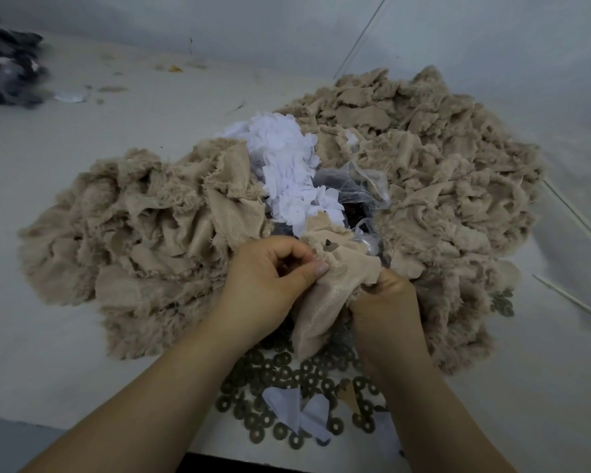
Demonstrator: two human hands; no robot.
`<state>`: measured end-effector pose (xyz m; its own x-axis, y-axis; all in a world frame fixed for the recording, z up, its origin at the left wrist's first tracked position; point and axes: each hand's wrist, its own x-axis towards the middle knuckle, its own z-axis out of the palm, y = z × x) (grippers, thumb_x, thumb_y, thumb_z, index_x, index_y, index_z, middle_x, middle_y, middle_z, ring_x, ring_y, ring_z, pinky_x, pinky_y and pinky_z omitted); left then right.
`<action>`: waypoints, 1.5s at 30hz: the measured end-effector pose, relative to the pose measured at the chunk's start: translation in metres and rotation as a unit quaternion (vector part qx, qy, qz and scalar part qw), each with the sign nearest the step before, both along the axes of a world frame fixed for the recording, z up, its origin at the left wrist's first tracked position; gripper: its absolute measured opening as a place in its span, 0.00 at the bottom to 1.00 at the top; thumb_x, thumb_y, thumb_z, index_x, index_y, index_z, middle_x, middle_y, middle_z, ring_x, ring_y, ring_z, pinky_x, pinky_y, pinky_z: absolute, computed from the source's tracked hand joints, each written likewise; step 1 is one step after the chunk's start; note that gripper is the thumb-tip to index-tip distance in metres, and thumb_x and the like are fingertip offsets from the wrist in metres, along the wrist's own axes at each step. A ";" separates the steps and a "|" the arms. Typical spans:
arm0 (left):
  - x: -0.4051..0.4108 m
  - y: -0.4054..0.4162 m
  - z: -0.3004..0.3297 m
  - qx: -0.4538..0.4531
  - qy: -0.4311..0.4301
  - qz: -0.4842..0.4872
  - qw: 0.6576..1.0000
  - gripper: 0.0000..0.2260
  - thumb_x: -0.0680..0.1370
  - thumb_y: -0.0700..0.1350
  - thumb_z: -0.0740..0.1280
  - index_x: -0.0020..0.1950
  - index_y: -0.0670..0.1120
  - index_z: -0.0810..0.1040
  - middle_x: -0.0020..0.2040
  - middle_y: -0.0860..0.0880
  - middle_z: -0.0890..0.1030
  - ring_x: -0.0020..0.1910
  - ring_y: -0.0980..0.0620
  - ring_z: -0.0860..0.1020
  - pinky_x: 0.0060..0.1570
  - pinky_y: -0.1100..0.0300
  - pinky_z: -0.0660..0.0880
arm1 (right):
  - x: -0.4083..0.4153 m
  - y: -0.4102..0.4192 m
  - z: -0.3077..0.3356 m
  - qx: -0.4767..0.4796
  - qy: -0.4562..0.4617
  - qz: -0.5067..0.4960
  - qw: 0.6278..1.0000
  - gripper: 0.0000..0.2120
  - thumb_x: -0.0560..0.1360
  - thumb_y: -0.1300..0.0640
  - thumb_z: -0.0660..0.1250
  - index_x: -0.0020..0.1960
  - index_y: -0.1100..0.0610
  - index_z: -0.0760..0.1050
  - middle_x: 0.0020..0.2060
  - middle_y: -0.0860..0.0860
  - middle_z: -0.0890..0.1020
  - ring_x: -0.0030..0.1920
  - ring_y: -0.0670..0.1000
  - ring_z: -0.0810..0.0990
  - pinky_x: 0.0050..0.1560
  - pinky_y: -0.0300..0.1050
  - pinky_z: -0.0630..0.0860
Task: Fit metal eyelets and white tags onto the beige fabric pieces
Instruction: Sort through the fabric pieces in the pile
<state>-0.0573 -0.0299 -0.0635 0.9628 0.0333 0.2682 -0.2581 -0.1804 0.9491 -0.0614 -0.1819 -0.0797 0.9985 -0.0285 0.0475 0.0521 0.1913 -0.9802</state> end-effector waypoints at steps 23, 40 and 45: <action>0.000 -0.005 0.002 -0.025 0.026 -0.002 0.999 0.03 0.75 0.37 0.73 0.42 0.43 0.85 0.38 0.47 0.85 0.40 0.46 0.83 0.43 0.51 0.82 | -0.002 0.002 0.007 0.108 0.072 0.009 0.992 0.19 0.67 0.56 0.73 0.54 0.64 0.82 0.50 0.60 0.86 0.54 0.58 0.85 0.59 0.57 0.79; 0.001 -0.018 0.004 0.060 0.018 0.052 0.997 0.07 0.76 0.41 0.72 0.38 0.45 0.80 0.33 0.48 0.81 0.32 0.51 0.78 0.32 0.58 0.77 | 0.003 0.004 0.006 -0.064 -0.010 -0.097 0.993 0.05 0.74 0.61 0.73 0.49 0.58 0.85 0.41 0.49 0.87 0.44 0.48 0.87 0.43 0.39 0.82; 0.002 -0.017 0.004 0.102 -0.018 0.069 0.992 0.07 0.76 0.41 0.72 0.38 0.45 0.80 0.34 0.50 0.80 0.33 0.55 0.77 0.32 0.64 0.74 | 0.002 0.003 0.005 -0.022 0.028 -0.079 0.996 0.04 0.74 0.60 0.73 0.47 0.60 0.85 0.41 0.55 0.87 0.45 0.54 0.87 0.45 0.48 0.83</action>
